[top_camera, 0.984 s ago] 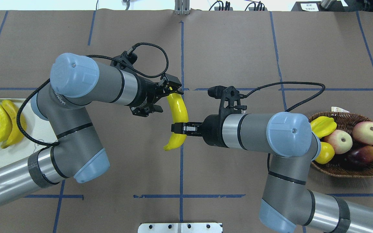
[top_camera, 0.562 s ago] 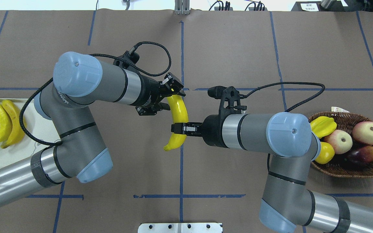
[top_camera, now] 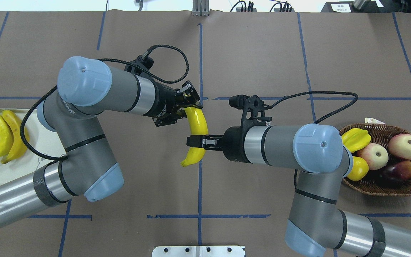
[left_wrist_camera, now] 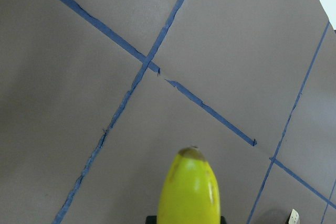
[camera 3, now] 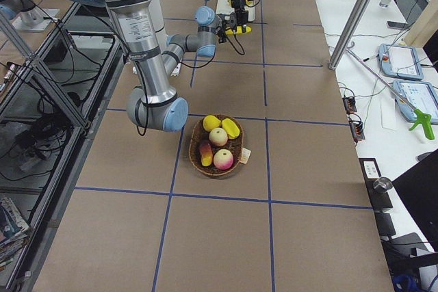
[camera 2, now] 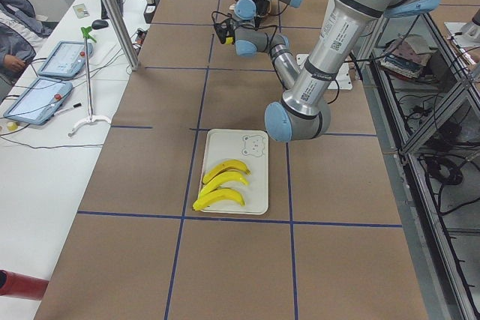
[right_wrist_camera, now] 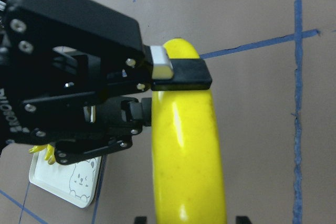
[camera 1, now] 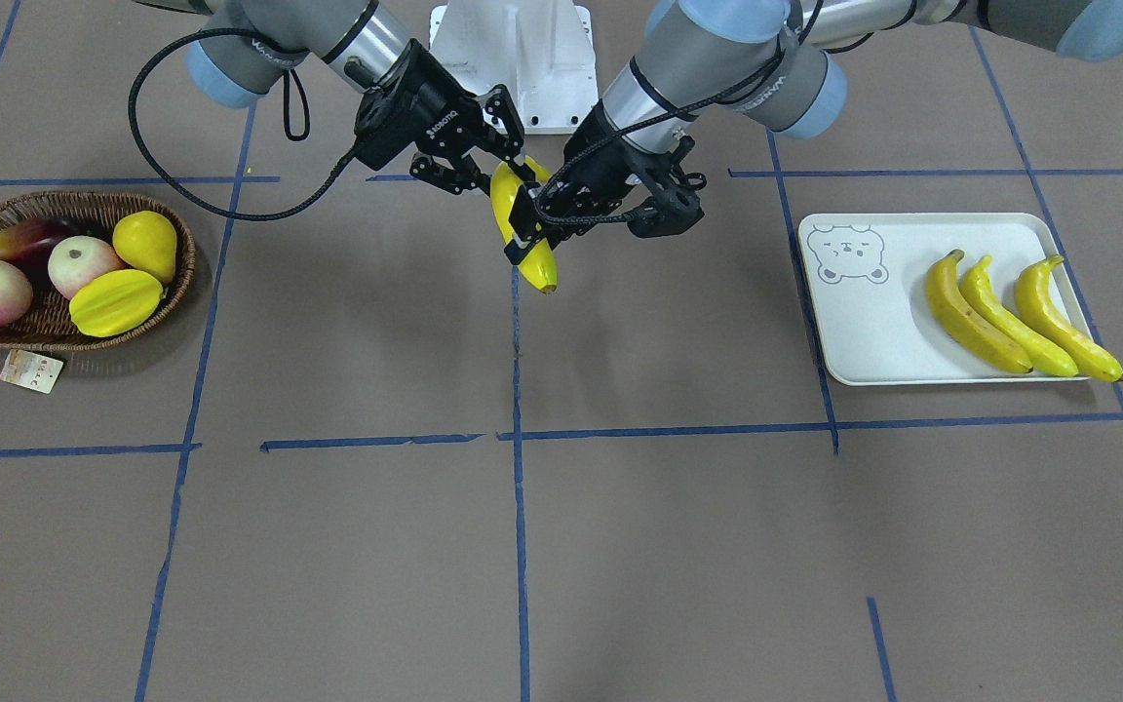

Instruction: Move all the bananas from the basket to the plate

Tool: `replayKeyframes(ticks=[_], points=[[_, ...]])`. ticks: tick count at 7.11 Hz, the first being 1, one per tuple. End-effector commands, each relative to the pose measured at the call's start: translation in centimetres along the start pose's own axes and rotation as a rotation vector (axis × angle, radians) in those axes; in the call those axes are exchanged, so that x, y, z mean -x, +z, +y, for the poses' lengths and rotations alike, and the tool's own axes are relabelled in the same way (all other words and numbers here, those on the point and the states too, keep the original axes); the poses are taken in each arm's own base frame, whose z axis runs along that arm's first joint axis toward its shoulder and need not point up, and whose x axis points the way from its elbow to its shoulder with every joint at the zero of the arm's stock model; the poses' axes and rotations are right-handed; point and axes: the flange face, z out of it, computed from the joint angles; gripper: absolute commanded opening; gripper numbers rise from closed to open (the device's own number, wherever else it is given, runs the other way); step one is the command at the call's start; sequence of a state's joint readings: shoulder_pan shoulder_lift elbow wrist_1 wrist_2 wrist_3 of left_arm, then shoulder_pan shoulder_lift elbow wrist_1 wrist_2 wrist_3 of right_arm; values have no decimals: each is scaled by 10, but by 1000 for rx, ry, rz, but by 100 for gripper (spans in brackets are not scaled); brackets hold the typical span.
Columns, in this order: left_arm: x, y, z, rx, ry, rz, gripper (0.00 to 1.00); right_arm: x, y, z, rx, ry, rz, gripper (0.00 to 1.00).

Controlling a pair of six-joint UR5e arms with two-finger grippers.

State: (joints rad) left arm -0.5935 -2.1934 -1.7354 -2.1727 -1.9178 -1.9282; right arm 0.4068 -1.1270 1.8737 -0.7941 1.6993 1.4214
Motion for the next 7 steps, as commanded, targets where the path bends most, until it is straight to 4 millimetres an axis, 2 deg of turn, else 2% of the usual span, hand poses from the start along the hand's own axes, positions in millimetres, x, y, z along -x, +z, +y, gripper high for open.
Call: replayKeyframes(ticks=[1,2,4,5,6,7], points=[[4,-3,-5,-8,0,-4,0,1,-1,-2,1,18,5,99],[9,-5,-15,-25,-7,-13,0,0,-2,-3,4,20,12,99],[41,-16,-63,-120,-18,-127,0,-13,-4,-10,22,30,73,99],[55,-29,-89,-171,18,-204,0,-14,-19,-26,73,50,154,99],[77,-49,-108,-206,77,-290,0,-23,-44,-53,108,88,245,99],[108,-73,-124,-235,90,-367,0,-35,-64,-78,140,92,323,99]])
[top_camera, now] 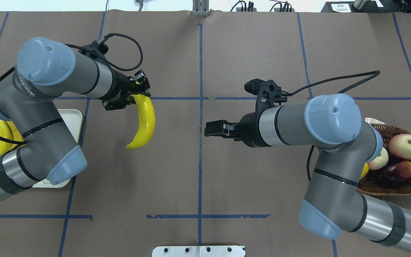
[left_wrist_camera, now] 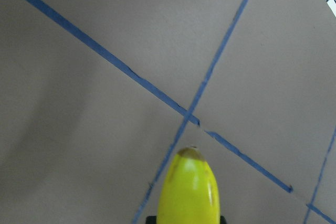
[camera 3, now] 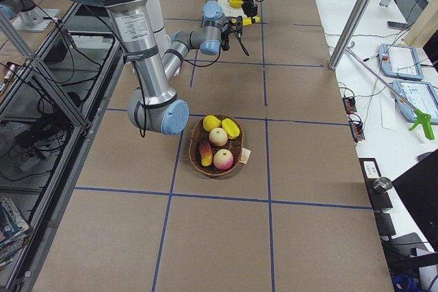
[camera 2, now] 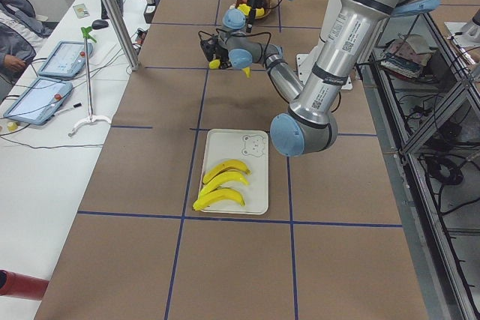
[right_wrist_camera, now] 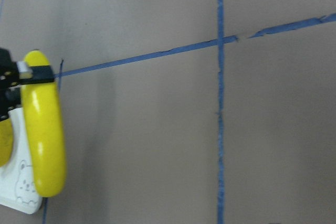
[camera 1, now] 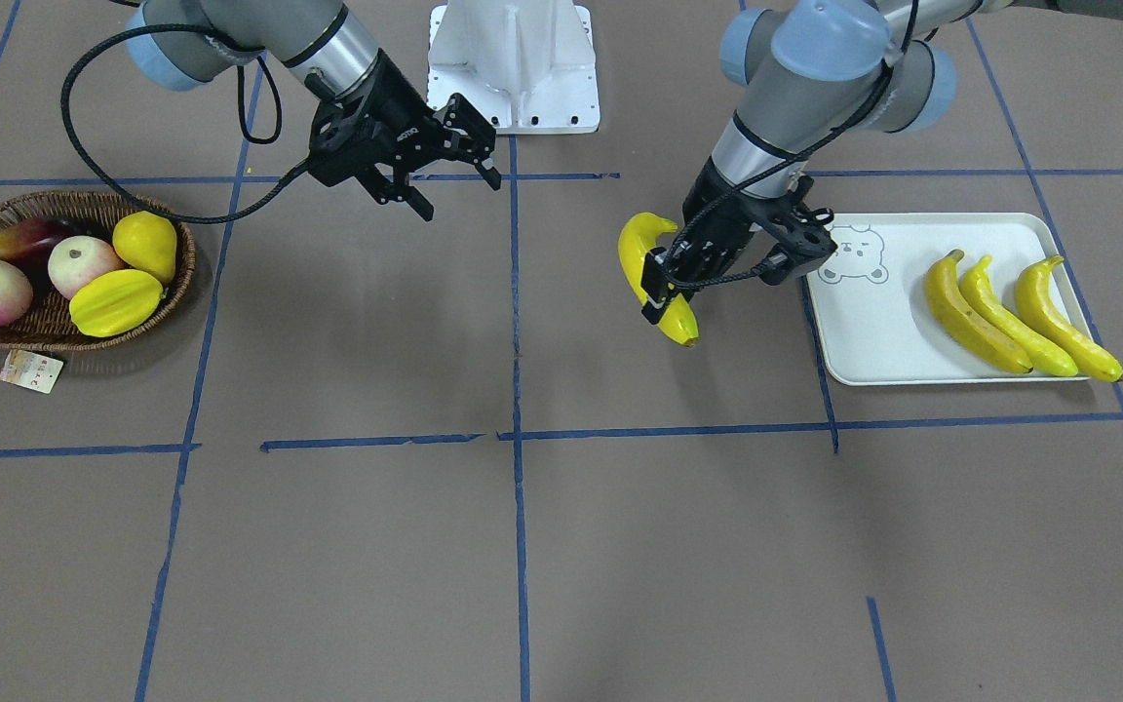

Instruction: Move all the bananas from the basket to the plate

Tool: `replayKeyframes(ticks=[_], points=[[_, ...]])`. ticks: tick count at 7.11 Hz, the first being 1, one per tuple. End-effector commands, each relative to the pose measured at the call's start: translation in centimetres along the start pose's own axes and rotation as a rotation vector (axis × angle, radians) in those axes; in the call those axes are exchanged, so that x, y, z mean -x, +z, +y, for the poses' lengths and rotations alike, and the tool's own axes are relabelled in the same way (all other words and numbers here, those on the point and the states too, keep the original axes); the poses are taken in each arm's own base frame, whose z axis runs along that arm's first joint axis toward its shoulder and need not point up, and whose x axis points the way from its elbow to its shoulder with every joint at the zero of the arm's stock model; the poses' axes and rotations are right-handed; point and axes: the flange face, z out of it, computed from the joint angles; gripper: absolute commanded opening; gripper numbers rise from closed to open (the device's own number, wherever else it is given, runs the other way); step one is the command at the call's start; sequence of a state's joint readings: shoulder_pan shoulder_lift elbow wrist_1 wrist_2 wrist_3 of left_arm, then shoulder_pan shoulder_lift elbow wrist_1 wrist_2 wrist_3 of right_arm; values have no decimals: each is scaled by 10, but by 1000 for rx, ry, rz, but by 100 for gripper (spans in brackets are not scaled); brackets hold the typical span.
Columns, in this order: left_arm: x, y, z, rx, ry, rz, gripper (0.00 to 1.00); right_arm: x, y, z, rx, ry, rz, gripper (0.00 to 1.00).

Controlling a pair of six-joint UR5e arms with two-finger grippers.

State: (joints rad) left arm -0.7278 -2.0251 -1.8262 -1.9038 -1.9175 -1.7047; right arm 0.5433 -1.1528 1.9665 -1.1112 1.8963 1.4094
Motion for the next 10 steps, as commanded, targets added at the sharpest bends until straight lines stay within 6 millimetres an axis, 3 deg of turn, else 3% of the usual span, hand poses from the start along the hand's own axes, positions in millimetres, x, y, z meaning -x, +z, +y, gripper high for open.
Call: replayKeyframes(ticks=[1,3,6,7,8,9,10], points=[[85,-18,-35,-44,19,-158,0,-37,-37,-38,77,-26,197,99],[171,-24,-68,-69,60,-269,0,-73,-57,-40,126,-150,326,99],[236,-39,-145,-185,-158,-349,0,-175,-108,-74,185,-269,394,99],[244,-30,-153,-205,-243,-344,1,-197,-121,-81,191,-307,411,99],[263,-14,-163,-212,-279,-339,4,-204,-125,-84,189,-310,418,99],[280,-1,-171,-212,-282,-336,16,-206,-127,-84,187,-307,421,99],[290,8,-176,-210,-276,-341,40,-207,-127,-84,187,-307,421,99]])
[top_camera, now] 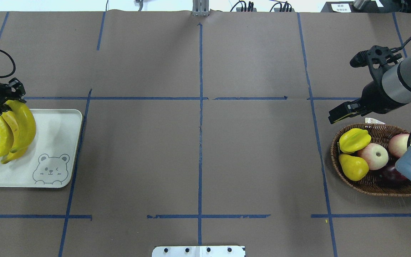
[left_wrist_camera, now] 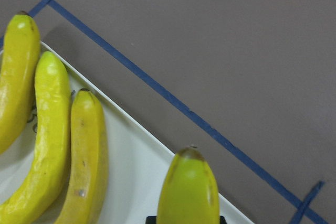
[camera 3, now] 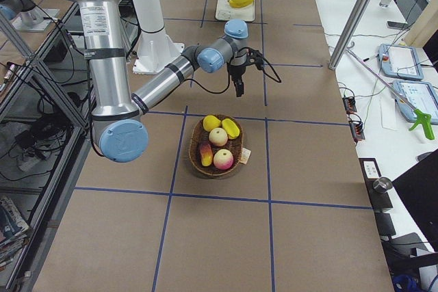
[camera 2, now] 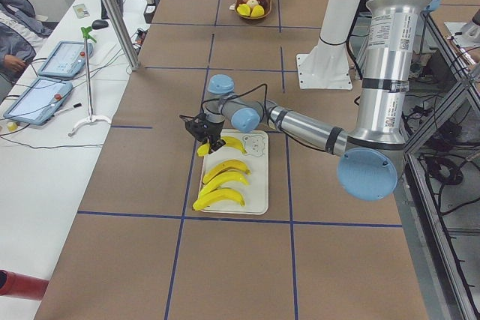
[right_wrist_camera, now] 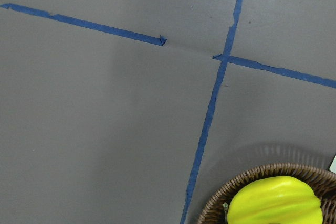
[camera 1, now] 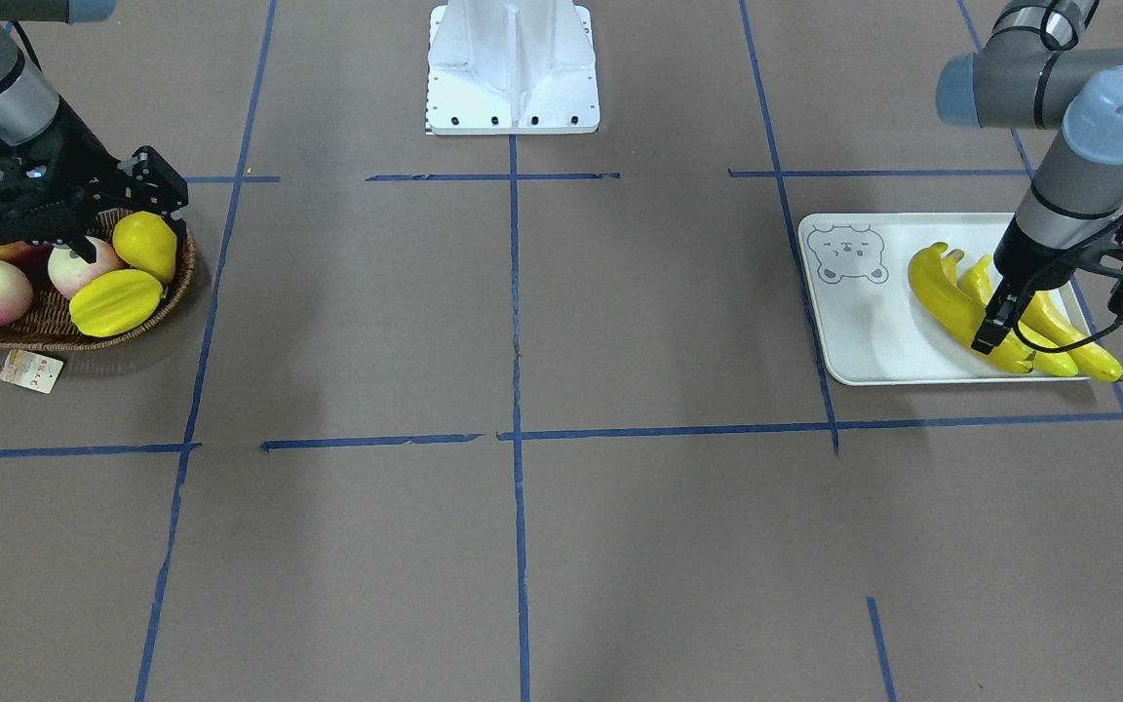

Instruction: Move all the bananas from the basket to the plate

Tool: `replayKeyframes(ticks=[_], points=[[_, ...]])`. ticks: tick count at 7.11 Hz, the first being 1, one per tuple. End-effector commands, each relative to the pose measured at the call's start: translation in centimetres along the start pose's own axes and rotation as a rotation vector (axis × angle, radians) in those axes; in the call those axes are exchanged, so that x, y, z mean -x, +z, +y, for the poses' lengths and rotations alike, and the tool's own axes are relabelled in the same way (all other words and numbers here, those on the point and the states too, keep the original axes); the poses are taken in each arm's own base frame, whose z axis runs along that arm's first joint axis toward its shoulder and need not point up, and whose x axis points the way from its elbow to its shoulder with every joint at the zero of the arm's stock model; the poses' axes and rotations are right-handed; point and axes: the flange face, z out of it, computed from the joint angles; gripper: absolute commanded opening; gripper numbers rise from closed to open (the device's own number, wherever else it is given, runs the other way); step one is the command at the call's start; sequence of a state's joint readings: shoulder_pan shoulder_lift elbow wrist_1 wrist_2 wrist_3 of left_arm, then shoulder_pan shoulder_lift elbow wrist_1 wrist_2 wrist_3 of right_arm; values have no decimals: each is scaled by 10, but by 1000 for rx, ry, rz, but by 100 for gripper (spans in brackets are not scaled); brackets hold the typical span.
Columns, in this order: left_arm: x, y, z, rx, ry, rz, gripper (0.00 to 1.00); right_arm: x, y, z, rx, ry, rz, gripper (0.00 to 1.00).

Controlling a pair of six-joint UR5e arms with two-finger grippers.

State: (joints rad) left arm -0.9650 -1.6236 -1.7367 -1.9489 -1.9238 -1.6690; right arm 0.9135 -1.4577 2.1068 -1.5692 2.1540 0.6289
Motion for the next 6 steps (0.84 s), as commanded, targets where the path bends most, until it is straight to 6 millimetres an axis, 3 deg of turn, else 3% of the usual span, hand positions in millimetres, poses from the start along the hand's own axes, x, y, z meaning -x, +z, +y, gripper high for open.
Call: replayKeyframes(ticks=[1,4,5,6], points=[[12,23,-10,-5,-4,-5,99,-4,-1,1,0,-1,3,99],[6,12,-5,7,41,24,99,-6,0,1,2,2,5,99],[3,4,-5,5,106,35,99,-13,-1,3,3,5,12,99],[9,-3,-10,17,194,37,99,-33,-3,7,6,-28,33,99]])
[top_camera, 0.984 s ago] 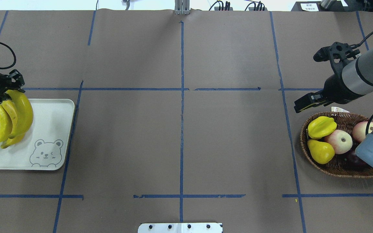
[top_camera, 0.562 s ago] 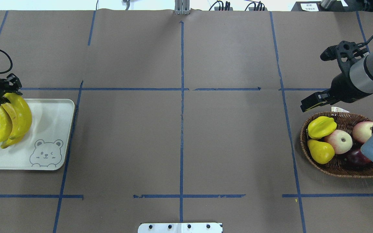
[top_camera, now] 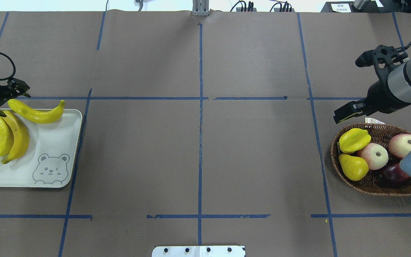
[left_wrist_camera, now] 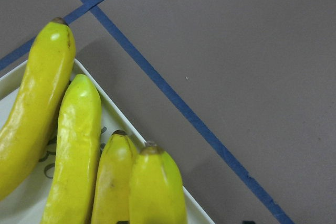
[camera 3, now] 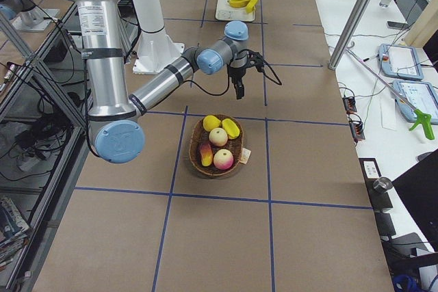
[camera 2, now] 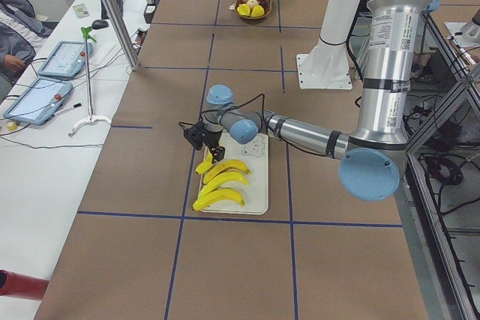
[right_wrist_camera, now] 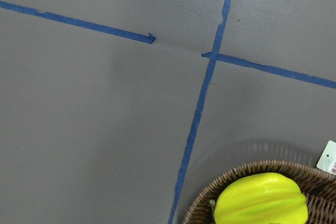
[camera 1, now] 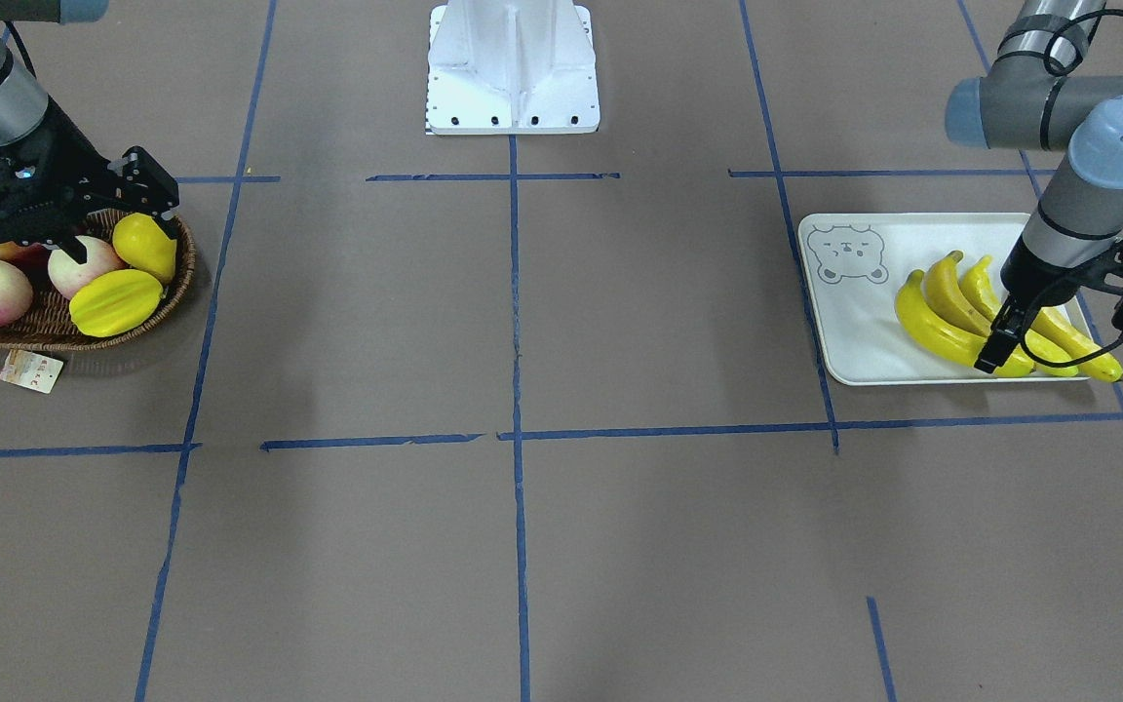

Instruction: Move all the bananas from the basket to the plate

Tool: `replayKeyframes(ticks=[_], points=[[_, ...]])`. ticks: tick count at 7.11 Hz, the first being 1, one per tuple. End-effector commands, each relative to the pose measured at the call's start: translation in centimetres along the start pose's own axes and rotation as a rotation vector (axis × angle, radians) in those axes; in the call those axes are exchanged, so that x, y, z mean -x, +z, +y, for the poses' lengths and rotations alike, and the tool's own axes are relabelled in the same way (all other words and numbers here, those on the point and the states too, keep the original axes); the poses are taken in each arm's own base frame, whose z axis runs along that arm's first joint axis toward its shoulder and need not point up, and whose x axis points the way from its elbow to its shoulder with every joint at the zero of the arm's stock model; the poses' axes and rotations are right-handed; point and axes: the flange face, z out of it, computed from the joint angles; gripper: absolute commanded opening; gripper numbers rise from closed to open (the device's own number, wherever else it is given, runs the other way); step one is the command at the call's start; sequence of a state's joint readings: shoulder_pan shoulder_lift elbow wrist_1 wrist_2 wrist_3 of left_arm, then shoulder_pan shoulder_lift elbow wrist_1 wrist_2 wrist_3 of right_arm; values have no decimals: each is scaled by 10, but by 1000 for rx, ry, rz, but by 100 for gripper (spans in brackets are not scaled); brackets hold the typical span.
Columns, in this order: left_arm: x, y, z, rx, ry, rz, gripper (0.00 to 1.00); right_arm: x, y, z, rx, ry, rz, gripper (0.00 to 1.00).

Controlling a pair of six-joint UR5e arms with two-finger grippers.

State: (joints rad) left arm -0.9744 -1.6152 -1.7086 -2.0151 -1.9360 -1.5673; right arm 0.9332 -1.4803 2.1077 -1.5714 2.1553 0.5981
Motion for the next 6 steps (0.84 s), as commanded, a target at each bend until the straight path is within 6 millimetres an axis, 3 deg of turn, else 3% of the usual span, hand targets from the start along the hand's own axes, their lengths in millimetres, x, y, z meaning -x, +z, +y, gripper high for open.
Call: replayKeyframes(ticks=[1,2,3,4,6], points=[[31,-26,-15,66,210,16,100,-47,-9,7,1,-52,47,99],[58,-50,-49,94,305,46,99,-78,-13,16,6,-79,75,99],[82,-63,-68,112,424,69,99,-105,-18,25,11,-107,97,99],[115,-70,-86,103,587,64,99,-134,-22,39,24,-143,120,99],[159,-81,-123,141,860,-23,100,-194,-35,65,47,-183,78,99]])
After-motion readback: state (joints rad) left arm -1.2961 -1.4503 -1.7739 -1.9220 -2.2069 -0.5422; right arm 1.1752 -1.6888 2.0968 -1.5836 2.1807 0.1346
